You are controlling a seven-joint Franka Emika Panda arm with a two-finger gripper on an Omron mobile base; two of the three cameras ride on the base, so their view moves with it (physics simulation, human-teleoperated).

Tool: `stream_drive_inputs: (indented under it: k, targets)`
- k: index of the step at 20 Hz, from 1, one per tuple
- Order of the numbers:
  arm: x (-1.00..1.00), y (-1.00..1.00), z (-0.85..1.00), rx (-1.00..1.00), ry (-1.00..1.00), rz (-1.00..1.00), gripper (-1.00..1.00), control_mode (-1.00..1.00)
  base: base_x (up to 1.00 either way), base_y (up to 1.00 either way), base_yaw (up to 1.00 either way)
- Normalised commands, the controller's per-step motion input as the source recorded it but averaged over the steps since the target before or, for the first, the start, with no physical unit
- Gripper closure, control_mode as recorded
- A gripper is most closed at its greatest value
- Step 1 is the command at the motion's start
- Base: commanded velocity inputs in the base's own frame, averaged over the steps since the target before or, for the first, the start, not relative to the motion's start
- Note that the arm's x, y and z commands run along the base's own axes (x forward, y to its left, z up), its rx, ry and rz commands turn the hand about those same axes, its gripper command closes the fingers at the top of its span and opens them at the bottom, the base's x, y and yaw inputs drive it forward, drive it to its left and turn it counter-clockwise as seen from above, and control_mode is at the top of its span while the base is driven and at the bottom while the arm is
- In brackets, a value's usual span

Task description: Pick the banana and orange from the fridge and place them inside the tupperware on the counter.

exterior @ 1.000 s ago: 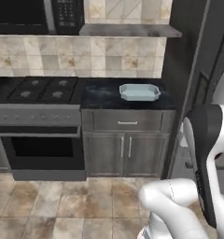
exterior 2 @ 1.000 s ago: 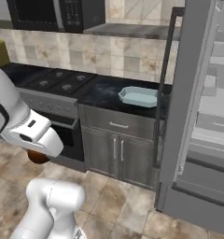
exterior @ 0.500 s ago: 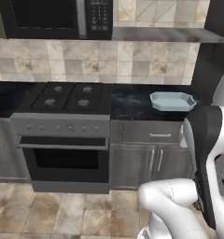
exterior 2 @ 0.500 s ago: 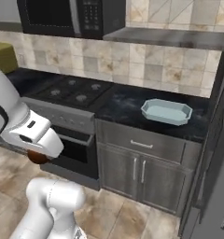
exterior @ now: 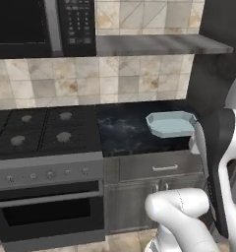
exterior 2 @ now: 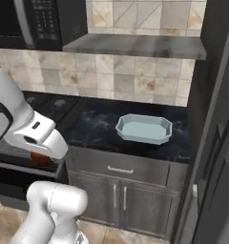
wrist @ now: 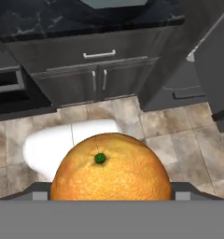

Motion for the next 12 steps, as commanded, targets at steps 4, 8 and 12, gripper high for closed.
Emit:
stream_drive_inputs:
  k: [4,8,12]
  targets:
    - [0.00,0.00,0.00,0.00,0.00,0.00,1.00,1.00,0.76,0.03,-0.41]
    - [0.00,0.00,0.00,0.00,0.00,0.00,1.00,1.00,0.74,0.09,-0.27]
    - [0.00,0.00,0.00,0.00,0.00,0.00,1.00,1.00,0.66,0.09,-0.01]
